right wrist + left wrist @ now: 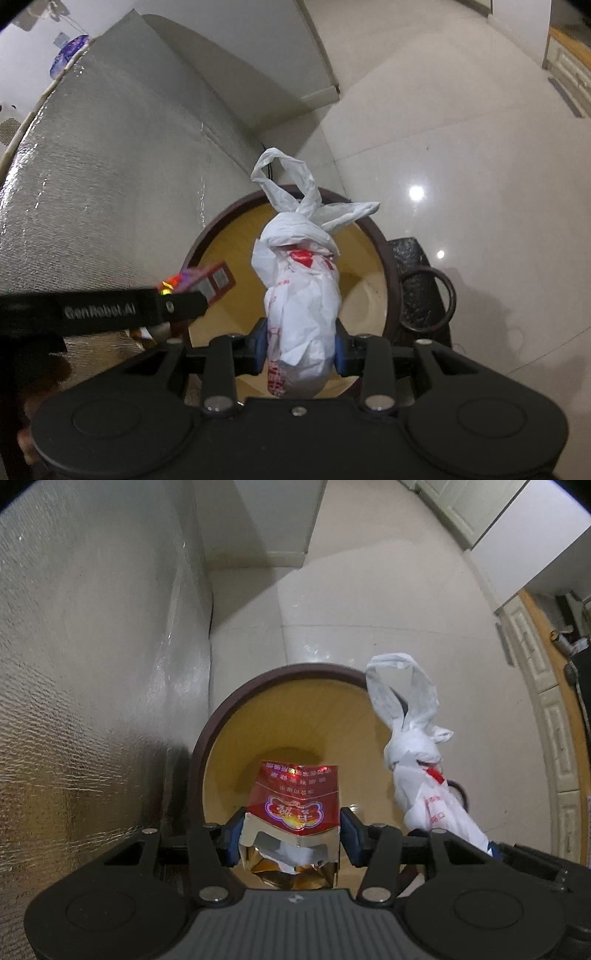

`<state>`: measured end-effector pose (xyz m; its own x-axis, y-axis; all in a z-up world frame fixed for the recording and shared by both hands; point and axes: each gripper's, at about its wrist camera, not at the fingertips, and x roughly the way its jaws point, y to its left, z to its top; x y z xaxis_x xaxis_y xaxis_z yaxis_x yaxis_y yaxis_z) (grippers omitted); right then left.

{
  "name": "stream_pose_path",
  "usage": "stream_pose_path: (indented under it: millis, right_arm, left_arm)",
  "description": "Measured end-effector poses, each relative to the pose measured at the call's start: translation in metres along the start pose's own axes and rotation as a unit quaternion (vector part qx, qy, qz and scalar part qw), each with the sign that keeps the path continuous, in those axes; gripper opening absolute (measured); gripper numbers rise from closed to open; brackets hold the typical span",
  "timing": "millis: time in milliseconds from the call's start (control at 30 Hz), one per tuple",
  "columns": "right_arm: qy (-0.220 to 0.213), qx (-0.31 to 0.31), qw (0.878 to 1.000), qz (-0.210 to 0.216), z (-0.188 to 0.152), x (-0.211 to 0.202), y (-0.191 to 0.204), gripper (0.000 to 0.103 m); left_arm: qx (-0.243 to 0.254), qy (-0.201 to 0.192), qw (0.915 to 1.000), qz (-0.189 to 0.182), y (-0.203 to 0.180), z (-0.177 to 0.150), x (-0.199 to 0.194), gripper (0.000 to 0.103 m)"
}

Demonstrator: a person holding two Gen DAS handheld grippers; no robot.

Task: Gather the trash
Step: 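Open both tools to drop the snack box and bag into the bin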

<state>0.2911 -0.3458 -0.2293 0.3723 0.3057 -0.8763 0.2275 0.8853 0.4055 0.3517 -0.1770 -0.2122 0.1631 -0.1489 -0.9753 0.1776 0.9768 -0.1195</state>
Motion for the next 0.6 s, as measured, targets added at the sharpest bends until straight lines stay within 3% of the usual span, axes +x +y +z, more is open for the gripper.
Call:
stream_pose_path:
  millis: [200, 267, 400, 467, 533, 600]
  right_arm:
    - [0.017, 0.001, 1.0, 0.005, 0.009, 0.019, -0.002, 0.035]
    - [0.022, 0.002, 1.0, 0.005, 0.013, 0.024, 0.0, 0.035]
    - [0.028, -0.009, 1.0, 0.006, 0.018, 0.036, 0.006, 0.037]
    - [0.028, -0.018, 0.999, 0.007, 0.02, 0.041, 0.006, 0.04]
    - [0.024, -0.025, 0.999, 0.003, 0.02, 0.043, 0.007, 0.053]
    - [0.02, -0.037, 0.999, -0.005, 0.017, 0.044, 0.007, 0.058]
  left_arm:
    - [-0.03, 0.013, 0.9995, 0.005, 0.011, 0.006, 0.006, 0.056]
    - [-0.04, 0.026, 0.9988, 0.01, 0.008, 0.009, 0.012, 0.071]
    - [-0.049, 0.021, 0.9983, 0.022, 0.009, 0.009, 0.01, 0.086]
    - [-0.051, 0.02, 0.9981, 0.026, 0.01, 0.009, 0.009, 0.087]
    - [-0.051, 0.025, 0.9979, 0.029, 0.01, 0.009, 0.01, 0.088]
    - [-0.05, 0.028, 0.9979, 0.031, 0.008, 0.006, 0.009, 0.088]
